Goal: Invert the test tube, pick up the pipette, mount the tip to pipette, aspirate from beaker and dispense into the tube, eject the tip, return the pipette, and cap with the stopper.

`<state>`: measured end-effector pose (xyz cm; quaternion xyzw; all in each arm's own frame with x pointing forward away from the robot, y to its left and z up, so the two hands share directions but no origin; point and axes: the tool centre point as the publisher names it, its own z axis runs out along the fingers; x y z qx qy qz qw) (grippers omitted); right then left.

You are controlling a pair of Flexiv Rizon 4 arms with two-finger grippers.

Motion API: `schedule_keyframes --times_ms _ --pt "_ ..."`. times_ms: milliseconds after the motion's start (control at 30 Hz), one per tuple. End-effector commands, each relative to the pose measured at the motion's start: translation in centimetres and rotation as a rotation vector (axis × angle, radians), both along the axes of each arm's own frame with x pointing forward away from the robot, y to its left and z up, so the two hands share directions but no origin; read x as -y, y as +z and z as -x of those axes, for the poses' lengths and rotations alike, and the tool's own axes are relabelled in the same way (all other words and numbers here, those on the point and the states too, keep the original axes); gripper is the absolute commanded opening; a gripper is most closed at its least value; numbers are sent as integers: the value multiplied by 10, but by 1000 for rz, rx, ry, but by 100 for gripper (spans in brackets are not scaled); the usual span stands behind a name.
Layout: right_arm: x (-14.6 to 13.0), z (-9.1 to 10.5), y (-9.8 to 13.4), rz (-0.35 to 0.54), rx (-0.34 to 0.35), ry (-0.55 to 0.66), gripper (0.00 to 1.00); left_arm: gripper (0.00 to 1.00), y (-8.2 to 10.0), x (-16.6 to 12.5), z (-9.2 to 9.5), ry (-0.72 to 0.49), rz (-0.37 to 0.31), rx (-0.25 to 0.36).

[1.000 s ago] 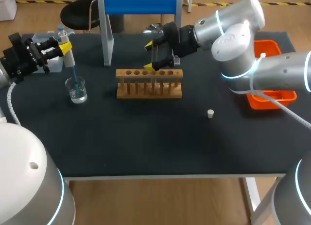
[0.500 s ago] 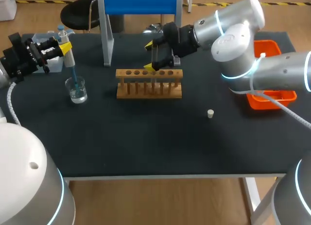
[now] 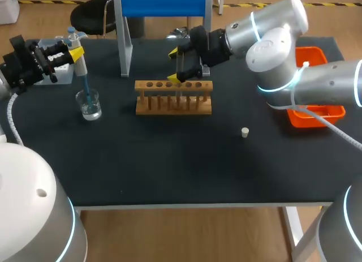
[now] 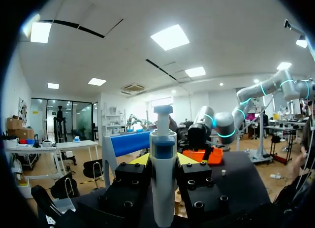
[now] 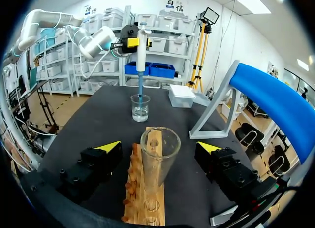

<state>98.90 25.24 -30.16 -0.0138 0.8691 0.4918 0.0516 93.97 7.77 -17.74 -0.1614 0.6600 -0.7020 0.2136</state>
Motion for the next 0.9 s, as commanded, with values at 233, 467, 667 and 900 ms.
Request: schedule_keyframes --times_ms 233,467,667,900 --pt "1 0 1 4 -2 2 100 0 39 8 10 7 -46 14" --pt "1 0 1 4 -2 2 100 0 78 21 16 29 -82 25" --pt "1 0 1 4 -2 2 100 0 121 47 16 16 -96 28" --pt "1 0 1 4 -2 2 100 0 169 98 11 -38 -100 14"
